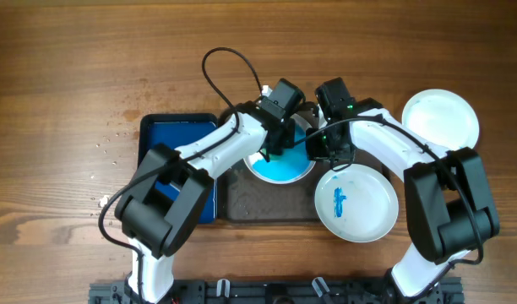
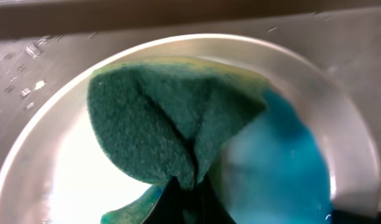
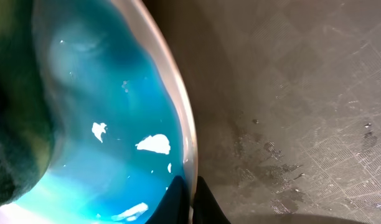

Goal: Clean dirty plates on tray and stack at the side
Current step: 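Scrub the stained plate with the sponge in the left gripper, then drop the sponge into the blue tray and retract the left gripper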

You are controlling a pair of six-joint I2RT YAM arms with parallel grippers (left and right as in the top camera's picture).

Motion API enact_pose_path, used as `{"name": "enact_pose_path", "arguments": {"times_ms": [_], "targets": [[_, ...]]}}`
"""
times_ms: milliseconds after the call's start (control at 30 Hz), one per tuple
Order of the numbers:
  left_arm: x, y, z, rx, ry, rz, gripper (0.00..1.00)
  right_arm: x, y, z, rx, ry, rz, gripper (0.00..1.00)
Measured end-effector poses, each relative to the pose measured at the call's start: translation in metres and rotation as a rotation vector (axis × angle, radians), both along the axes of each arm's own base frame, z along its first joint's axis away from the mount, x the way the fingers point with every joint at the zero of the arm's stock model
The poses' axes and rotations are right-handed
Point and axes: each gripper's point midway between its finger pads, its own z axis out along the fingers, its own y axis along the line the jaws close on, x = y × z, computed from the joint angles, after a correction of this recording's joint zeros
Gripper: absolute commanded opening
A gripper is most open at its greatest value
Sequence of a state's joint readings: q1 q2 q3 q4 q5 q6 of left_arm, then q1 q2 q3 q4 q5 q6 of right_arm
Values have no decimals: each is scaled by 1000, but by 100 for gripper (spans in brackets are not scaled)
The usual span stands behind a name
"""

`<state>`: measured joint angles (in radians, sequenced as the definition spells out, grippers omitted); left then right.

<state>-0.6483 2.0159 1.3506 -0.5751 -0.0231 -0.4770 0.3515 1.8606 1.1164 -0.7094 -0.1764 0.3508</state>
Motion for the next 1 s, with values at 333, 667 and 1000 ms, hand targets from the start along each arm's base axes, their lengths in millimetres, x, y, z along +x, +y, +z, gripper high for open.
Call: {"name": "enact_pose_path", "arguments": {"times_ms": [333, 667, 1000], "targets": [[-21, 68, -6, 92, 225, 117, 4, -2, 6, 1, 18, 2, 21, 4], [-49, 43, -6, 142, 240, -96, 4, -6, 3, 0, 1, 12, 44, 4], [-47, 62, 28, 91, 209, 78, 4, -5, 1, 0, -5, 9, 49, 4]]}}
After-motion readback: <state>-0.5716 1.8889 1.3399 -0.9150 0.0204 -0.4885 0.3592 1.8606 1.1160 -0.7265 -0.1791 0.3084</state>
